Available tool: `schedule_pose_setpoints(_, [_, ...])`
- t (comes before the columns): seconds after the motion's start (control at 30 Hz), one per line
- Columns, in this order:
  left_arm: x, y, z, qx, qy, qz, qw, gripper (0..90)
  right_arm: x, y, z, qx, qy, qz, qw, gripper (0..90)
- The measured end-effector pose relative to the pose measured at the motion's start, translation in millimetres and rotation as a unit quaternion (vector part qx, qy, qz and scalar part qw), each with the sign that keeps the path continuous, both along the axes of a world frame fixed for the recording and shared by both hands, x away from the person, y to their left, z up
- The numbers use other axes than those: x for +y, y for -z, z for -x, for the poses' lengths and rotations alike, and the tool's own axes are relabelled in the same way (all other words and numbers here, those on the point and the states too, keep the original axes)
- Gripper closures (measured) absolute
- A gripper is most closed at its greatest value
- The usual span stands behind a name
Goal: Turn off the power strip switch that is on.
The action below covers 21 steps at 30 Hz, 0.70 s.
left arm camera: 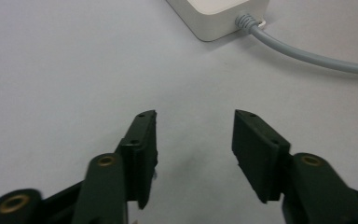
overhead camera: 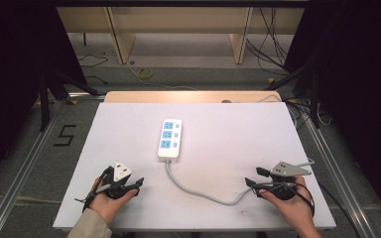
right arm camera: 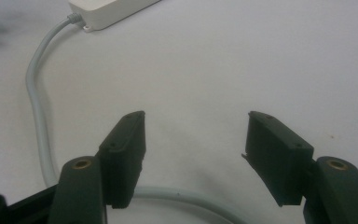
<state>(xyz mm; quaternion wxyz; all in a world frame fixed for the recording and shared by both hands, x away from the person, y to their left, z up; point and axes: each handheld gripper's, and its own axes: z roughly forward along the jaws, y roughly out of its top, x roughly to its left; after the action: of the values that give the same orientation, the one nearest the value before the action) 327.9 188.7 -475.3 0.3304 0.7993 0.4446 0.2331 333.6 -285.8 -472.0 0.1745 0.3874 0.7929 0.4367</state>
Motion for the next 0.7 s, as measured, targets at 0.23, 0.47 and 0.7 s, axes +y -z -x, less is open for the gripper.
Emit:
schedule_pose_setpoints(0.23, [-1.6, 1.0, -2.9, 0.008, 0.017, -0.013, 0.9997, 75.4, 0.4, -0.6, 0.3, -0.001, 0.000, 0.000, 1.0000, 38.9])
schedule_pose_setpoints(0.47, [-4.8, -4.0, -5.3, 0.002, 0.022, -0.015, 0.9996, 89.6, 0.9, -0.5, 0.2, -0.003, -0.001, 0.003, 1.0000, 38.9])
schedule_pose_setpoints(0.7, [-4.7, -7.5, -12.5, -0.012, 0.015, -0.008, 0.9998, 89.6, 2.3, -0.5, 0.4, -0.002, -0.006, 0.004, 1.0000, 38.9])
